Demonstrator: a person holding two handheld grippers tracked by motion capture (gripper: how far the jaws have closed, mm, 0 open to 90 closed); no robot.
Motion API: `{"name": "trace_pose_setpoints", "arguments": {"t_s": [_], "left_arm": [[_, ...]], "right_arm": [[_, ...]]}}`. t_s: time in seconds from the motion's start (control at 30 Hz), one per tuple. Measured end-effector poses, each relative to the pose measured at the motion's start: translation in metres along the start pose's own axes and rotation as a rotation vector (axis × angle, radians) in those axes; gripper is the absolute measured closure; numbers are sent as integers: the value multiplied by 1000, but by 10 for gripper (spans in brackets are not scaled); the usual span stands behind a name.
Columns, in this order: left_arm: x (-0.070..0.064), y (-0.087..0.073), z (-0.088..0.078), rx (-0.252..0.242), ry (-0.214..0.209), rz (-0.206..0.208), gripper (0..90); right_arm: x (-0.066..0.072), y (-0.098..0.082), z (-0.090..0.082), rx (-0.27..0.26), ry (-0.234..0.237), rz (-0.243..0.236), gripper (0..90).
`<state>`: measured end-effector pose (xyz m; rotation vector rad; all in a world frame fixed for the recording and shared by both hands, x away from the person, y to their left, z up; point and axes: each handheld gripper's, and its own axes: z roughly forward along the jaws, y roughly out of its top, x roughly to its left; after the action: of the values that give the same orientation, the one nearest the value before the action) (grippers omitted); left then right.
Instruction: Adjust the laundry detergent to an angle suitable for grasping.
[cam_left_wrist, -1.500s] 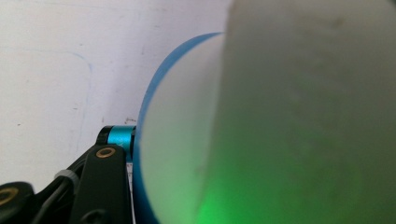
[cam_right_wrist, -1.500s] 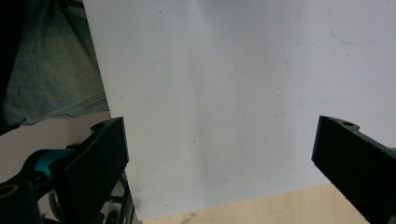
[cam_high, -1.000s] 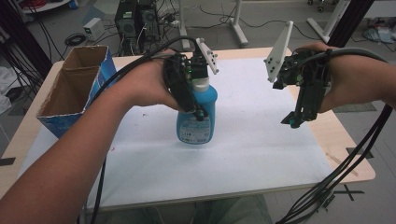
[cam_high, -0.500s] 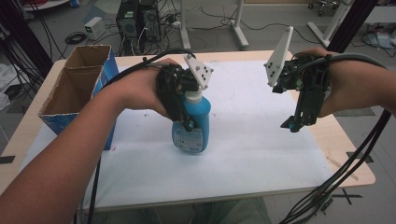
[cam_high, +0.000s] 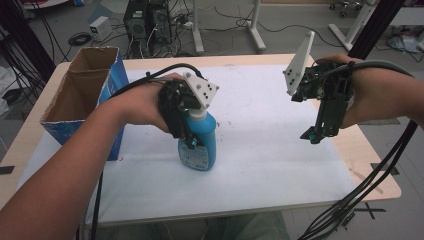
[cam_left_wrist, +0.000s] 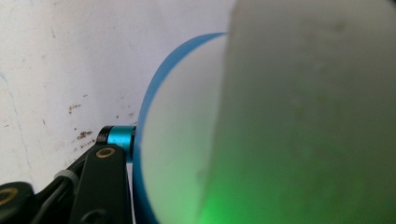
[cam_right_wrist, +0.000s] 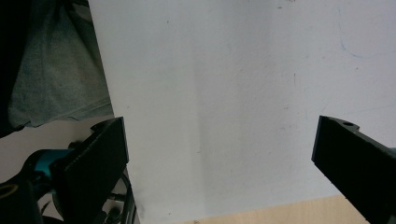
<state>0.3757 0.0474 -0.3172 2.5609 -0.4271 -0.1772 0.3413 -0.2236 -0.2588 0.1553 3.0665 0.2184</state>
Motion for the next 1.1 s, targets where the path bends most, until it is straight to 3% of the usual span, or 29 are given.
{"name": "trace_pose_setpoints", "arguments": {"t_s": [0.3, 0.57, 0.93, 1.1], "left_arm": [[-3, -8, 2, -9, 4, 11, 431], [-6, -8, 4, -17, -4, 49, 429], [-5, -9, 4, -23, -7, 32, 419], [-4, -9, 3, -25, -7, 1, 372]], "right_arm": [[-1, 3, 2, 2, 2, -5, 28], [-1, 4, 6, 4, 8, -6, 28], [-1, 5, 6, 3, 6, -1, 28], [-1, 5, 6, 7, 7, -5, 28]]}}
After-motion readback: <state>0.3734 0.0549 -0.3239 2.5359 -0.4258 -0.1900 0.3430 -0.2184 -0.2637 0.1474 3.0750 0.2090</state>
